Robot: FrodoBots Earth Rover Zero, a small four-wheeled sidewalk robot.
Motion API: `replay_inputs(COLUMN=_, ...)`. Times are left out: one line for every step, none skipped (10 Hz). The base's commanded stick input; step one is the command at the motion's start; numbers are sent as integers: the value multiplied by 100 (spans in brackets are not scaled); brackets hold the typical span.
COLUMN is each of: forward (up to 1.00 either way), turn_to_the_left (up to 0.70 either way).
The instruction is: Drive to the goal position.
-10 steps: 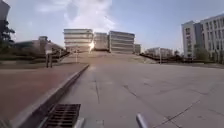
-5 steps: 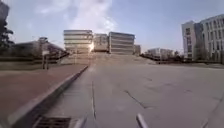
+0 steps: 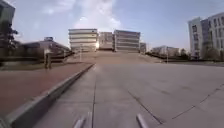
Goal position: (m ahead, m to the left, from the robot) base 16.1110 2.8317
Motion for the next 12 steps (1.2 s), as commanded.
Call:
replay_inputs(forward=70, turn_to_the_left=0)
replay_inputs(forward=70, turn_to_the_left=0)
replay_inputs(forward=70, turn_to_the_left=0)
replay_inputs(forward=70, turn_to_the_left=0)
replay_inputs(forward=70, turn_to_the_left=0)
replay_inputs(forward=70, turn_to_the_left=0)
replay_inputs(forward=70, turn_to_the_left=-4)
replay_inputs(forward=70, turn_to_the_left=-13)
replay_inputs(forward=70, turn_to_the_left=-14)
replay_inputs(forward=70, turn_to_the_left=-14)
replay_inputs(forward=70, turn_to_the_left=-14)
replay_inputs(forward=70, turn_to_the_left=-14)
